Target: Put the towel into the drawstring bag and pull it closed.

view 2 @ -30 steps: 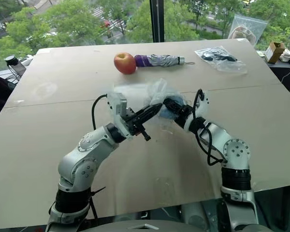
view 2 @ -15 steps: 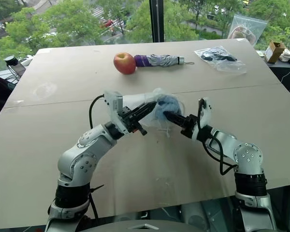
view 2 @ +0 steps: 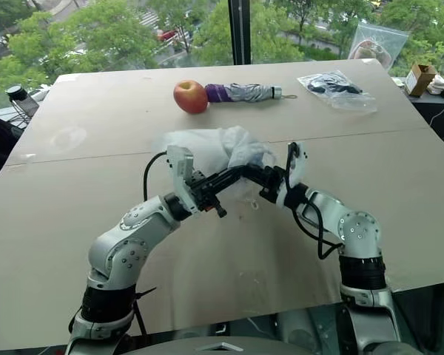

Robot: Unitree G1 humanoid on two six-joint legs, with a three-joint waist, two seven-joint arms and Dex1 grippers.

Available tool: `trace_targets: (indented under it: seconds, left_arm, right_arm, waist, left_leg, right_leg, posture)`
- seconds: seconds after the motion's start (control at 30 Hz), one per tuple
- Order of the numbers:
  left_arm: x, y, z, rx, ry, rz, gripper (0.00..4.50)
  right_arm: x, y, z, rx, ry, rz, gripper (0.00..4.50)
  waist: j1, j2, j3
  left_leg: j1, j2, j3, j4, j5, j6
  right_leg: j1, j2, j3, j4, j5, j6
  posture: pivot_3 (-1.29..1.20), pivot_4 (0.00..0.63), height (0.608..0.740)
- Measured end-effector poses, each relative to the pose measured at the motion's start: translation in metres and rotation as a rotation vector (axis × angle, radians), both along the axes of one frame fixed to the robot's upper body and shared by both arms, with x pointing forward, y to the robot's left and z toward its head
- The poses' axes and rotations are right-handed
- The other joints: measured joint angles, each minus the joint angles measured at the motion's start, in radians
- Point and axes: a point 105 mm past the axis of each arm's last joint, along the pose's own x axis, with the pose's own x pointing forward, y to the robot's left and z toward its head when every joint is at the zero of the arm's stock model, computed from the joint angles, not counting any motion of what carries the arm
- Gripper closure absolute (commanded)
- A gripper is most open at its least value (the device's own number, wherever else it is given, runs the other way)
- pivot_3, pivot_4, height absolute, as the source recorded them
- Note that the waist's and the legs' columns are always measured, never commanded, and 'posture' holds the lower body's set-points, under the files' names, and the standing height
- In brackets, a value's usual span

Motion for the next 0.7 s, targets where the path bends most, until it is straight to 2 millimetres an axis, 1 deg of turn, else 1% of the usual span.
trace_targets:
  seconds: [0.13, 0.23, 0.37, 0.53, 0.63, 0.67, 0.7]
  left_arm:
    - [-0.005, -0.006, -0.001, -0.007, 0.013, -0.041, 4.50]
    - [-0.004, -0.003, -0.001, -0.004, 0.014, -0.032, 4.50]
    - [-0.005, -0.004, 0.001, -0.011, 0.004, -0.039, 4.50]
    - [-0.006, -0.003, 0.000, -0.006, 0.005, -0.042, 4.50]
    - [-0.002, -0.001, -0.001, 0.002, -0.002, -0.018, 4.50]
    - [0.004, 0.003, 0.000, 0.009, -0.014, 0.013, 4.50]
    - [0.010, 0.009, 0.001, 0.021, -0.029, 0.045, 4.50]
  right_arm:
    - [0.013, 0.016, 0.003, 0.030, 0.007, -0.031, 4.46]
    - [0.013, 0.022, 0.001, 0.052, 0.019, -0.023, 4.46]
    - [0.010, 0.024, 0.003, 0.061, 0.003, 0.006, 4.46]
    - [0.011, 0.021, 0.001, 0.039, -0.002, -0.011, 4.46]
    - [0.019, 0.008, -0.008, -0.046, -0.019, -0.077, 4.46]
    - [0.020, -0.003, -0.012, -0.084, -0.029, -0.097, 3.71]
    - [0.020, -0.012, -0.015, -0.109, -0.036, -0.111, 3.35]
  waist:
    - [0.000, 0.000, 0.000]
    - [0.002, 0.000, 0.000]
    - [0.001, 0.000, 0.000]
    - [0.000, 0.000, 0.000]
    - [0.002, 0.000, 0.000]
    - [0.006, 0.000, 0.000]
    - [0.006, 0.000, 0.000]
  left_leg:
    - [0.000, 0.000, 0.000, 0.000, 0.000, 0.000]
    - [-0.001, 0.000, -0.001, 0.000, 0.000, 0.000]
    - [-0.001, 0.000, 0.000, 0.000, 0.000, 0.000]
    - [-0.001, 0.000, -0.001, 0.000, 0.000, 0.000]
    - [-0.001, -0.001, -0.001, 0.000, 0.000, 0.000]
    - [-0.001, -0.001, -0.001, 0.000, 0.000, 0.000]
    - [-0.001, -0.001, -0.001, 0.000, 0.000, 0.000]
  right_leg:
    - [0.000, 0.000, 0.000, 0.000, 0.000, -0.001]
    - [0.000, -0.001, -0.001, -0.001, 0.001, -0.001]
    - [0.000, -0.001, 0.000, -0.001, 0.001, -0.001]
    - [0.000, -0.001, -0.001, -0.001, 0.000, -0.001]
    - [0.000, -0.001, -0.001, -0.001, 0.000, -0.001]
    - [0.000, -0.001, -0.002, -0.001, 0.000, -0.001]
    - [0.000, -0.002, -0.001, -0.001, 0.000, -0.001]
  posture:
    - [0.00, 0.150, 0.740]
    - [0.00, 0.150, 0.740]
    - [0.00, 0.150, 0.740]
    - [0.00, 0.150, 0.740]
    - [0.00, 0.150, 0.740]
    - [0.00, 0.150, 0.740]
    - [0.00, 0.150, 0.740]
